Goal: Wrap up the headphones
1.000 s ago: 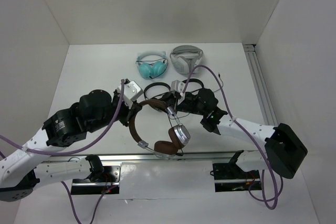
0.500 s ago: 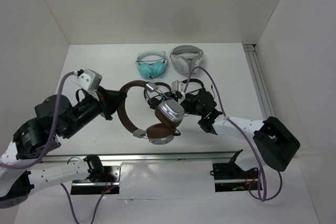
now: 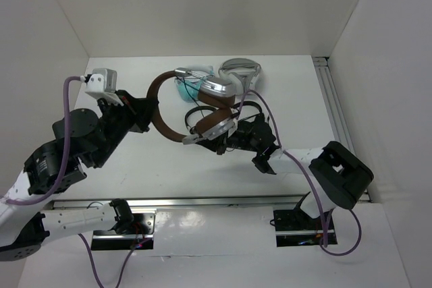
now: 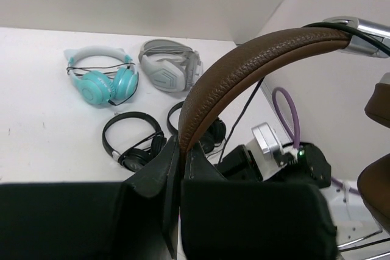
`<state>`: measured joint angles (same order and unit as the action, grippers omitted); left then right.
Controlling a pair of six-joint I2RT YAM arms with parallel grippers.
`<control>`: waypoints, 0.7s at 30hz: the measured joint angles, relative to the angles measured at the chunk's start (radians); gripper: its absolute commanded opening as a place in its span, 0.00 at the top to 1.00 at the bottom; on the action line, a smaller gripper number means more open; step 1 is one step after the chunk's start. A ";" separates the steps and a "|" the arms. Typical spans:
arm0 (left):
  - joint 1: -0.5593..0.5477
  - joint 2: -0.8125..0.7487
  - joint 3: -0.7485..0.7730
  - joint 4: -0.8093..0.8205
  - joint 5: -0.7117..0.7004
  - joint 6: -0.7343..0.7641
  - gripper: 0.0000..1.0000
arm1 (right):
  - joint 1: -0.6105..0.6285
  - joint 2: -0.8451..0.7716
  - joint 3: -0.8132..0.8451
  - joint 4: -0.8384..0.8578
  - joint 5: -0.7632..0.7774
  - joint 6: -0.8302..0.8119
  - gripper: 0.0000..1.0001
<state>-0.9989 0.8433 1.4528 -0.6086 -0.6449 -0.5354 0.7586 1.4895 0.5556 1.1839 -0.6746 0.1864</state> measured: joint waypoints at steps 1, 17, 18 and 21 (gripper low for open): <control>0.000 0.013 0.007 -0.003 -0.018 -0.009 1.00 | 0.000 0.007 -0.008 0.011 -0.002 0.005 0.96; 0.059 0.109 0.150 -0.014 -0.206 0.016 1.00 | 0.053 0.048 -0.127 0.054 0.019 0.040 1.00; 0.072 0.117 0.155 -0.015 -0.212 0.017 1.00 | 0.060 0.048 -0.136 0.054 0.027 0.040 1.00; 0.119 0.143 0.167 -0.016 -0.221 0.031 1.00 | 0.085 0.029 -0.165 0.031 0.066 0.027 1.00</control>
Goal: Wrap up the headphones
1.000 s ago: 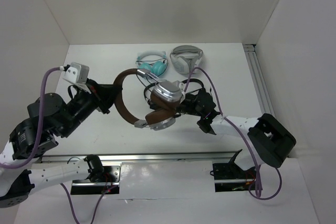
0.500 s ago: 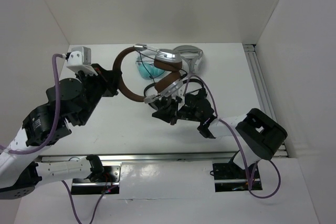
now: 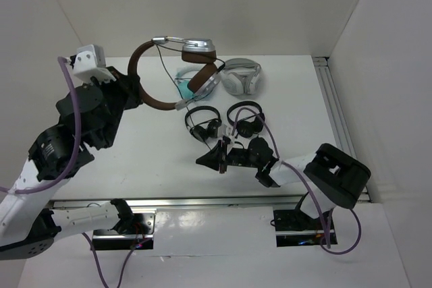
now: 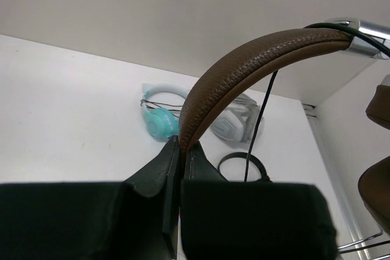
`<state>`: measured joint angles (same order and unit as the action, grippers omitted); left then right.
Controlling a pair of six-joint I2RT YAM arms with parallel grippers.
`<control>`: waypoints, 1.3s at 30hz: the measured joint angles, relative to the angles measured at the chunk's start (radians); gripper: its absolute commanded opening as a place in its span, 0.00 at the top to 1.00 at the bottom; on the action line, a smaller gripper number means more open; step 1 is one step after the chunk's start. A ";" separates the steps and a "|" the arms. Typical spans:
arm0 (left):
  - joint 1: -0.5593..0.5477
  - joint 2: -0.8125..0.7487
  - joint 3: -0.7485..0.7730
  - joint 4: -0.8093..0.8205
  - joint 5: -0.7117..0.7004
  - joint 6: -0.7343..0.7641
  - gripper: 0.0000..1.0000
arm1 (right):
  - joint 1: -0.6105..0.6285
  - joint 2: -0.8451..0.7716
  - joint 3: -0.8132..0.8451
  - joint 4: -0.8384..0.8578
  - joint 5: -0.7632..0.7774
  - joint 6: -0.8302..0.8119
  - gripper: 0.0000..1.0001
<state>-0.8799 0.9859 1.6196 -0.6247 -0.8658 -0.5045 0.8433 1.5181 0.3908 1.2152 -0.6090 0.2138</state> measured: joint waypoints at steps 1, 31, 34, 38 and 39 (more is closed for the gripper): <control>0.016 0.010 0.004 -0.001 -0.002 0.005 1.00 | 0.013 -0.011 -0.006 -0.012 0.016 -0.008 1.00; 0.515 0.328 -0.097 -0.032 0.322 0.030 1.00 | 0.291 -0.515 0.135 -0.633 0.370 -0.254 1.00; 0.510 0.339 -0.084 -0.050 0.300 0.024 1.00 | 0.294 -0.479 0.177 -0.666 0.353 -0.265 1.00; 0.537 0.373 -0.058 -0.089 0.308 -0.011 1.00 | 0.298 -0.415 0.238 -0.686 0.322 -0.278 1.00; 0.552 0.380 -0.055 -0.100 0.315 -0.023 1.00 | 0.302 -0.402 0.243 -0.687 0.313 -0.281 1.00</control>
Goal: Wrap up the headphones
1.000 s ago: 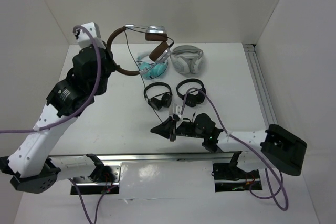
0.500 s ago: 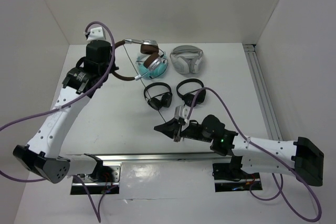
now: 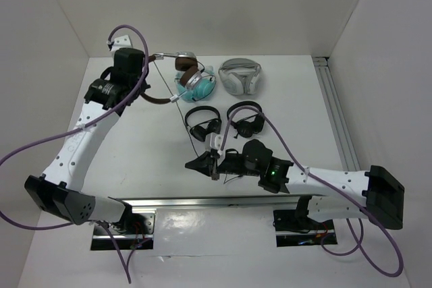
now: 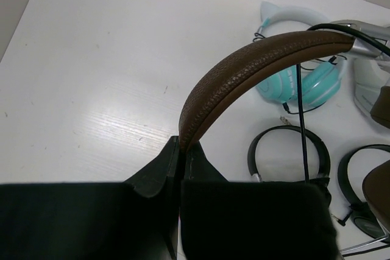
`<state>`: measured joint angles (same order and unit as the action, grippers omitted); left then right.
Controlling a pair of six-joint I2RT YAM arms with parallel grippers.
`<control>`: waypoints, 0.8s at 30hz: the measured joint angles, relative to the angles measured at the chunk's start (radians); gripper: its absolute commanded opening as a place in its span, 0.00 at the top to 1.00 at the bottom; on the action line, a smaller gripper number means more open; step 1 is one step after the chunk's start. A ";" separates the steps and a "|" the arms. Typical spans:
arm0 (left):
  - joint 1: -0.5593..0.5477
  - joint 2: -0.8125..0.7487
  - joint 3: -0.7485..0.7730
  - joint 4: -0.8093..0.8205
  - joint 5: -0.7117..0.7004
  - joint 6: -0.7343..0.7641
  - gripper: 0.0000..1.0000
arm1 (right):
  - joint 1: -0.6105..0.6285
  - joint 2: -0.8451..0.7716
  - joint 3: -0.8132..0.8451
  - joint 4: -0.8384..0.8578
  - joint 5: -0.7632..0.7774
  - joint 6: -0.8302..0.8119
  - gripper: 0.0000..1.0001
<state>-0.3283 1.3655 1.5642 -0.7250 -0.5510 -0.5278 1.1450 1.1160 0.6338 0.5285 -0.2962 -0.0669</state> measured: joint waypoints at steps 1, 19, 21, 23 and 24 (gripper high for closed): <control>0.013 0.004 0.002 -0.010 0.003 -0.005 1.00 | 0.003 0.013 0.001 -0.002 -0.009 -0.003 1.00; 0.126 0.015 0.003 -0.079 0.106 -0.059 1.00 | 0.025 0.218 0.142 -0.050 -0.253 0.012 1.00; 0.124 0.015 0.003 -0.084 0.108 -0.056 1.00 | 0.026 0.217 0.142 -0.046 -0.261 0.014 1.00; 0.115 0.017 0.003 -0.084 0.100 -0.053 1.00 | 0.028 0.217 0.146 -0.058 -0.255 0.012 1.00; 0.107 0.019 0.003 -0.083 0.087 -0.052 1.00 | 0.029 0.214 0.151 -0.071 -0.247 0.006 1.00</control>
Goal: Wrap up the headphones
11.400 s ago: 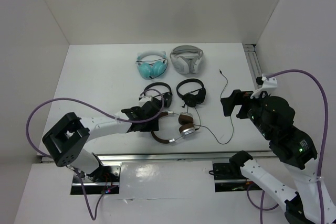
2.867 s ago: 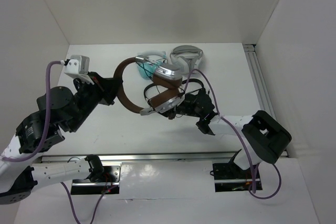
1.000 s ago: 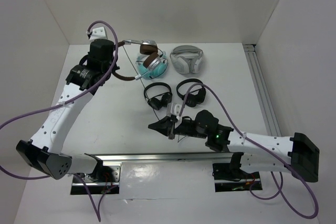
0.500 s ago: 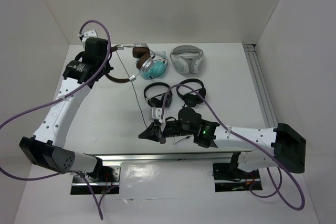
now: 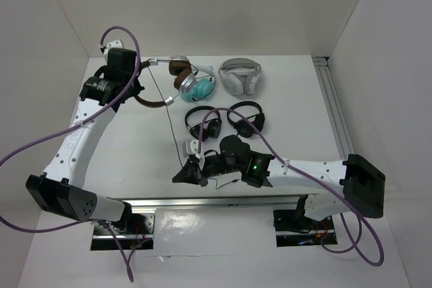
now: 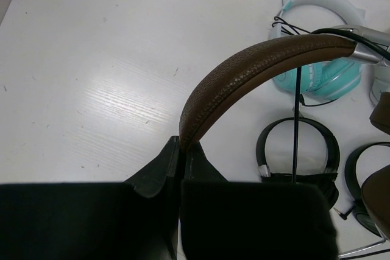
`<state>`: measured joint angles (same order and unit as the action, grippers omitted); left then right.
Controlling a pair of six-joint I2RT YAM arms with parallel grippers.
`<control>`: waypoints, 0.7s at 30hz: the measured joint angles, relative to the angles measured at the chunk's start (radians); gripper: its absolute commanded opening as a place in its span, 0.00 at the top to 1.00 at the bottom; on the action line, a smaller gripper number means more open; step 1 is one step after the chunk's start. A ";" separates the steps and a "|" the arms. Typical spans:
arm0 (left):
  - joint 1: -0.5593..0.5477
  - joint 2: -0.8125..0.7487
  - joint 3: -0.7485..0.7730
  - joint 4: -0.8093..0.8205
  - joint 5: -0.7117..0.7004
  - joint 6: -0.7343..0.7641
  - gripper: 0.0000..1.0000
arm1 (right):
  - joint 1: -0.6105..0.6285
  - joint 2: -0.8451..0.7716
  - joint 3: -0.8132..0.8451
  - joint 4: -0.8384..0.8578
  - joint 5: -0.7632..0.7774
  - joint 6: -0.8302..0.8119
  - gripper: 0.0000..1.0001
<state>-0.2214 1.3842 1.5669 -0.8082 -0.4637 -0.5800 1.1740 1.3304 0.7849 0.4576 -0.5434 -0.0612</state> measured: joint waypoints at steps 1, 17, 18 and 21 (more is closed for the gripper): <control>-0.013 0.001 -0.001 0.000 -0.014 0.001 1.00 | 0.001 -0.006 0.005 -0.020 0.011 -0.008 1.00; -0.234 0.059 -0.024 -0.009 -0.078 0.172 1.00 | 0.013 -0.099 0.322 -0.452 0.400 -0.246 1.00; -0.246 0.055 -0.029 -0.016 -0.075 0.186 1.00 | 0.014 -0.099 0.329 -0.484 0.428 -0.258 1.00; -0.275 0.034 -0.050 -0.032 -0.060 0.210 1.00 | 0.015 -0.097 0.357 -0.576 0.487 -0.296 1.00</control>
<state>-0.4969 1.4178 1.5173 -0.8398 -0.5236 -0.3698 1.1893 1.2335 1.1416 -0.1188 -0.0563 -0.3576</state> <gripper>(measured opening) 0.111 0.008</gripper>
